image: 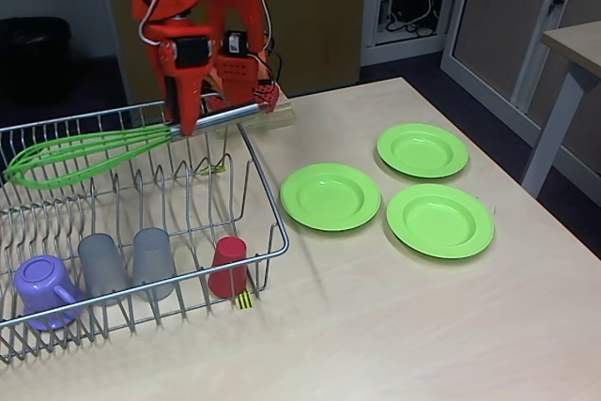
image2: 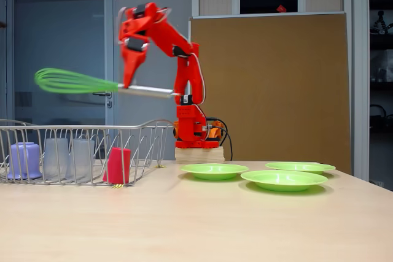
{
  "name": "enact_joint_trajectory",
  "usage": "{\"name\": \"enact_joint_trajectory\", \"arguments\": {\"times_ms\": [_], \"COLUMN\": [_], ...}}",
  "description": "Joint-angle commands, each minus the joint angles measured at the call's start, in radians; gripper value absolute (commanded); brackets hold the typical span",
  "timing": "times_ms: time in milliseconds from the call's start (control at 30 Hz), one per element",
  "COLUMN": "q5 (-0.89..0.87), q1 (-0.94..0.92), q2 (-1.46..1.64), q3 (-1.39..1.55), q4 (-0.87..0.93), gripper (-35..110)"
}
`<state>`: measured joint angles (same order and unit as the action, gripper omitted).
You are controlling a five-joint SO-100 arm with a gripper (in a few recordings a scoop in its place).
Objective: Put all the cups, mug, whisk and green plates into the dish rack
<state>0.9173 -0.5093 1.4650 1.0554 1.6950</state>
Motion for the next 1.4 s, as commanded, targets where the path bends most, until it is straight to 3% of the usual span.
{"name": "enact_joint_trajectory", "arguments": {"times_ms": [0, 367, 1200, 1367], "q5": [0.034, 0.032, -0.017, -0.12], "q1": [-0.117, -0.259, -0.144, -0.126], "q2": [-0.127, -0.443, -0.848, -0.871], "q3": [-0.184, -0.351, -0.563, -0.555], "q4": [0.015, 0.002, -0.051, -0.034], "gripper": [0, 0, 0, 11]}}
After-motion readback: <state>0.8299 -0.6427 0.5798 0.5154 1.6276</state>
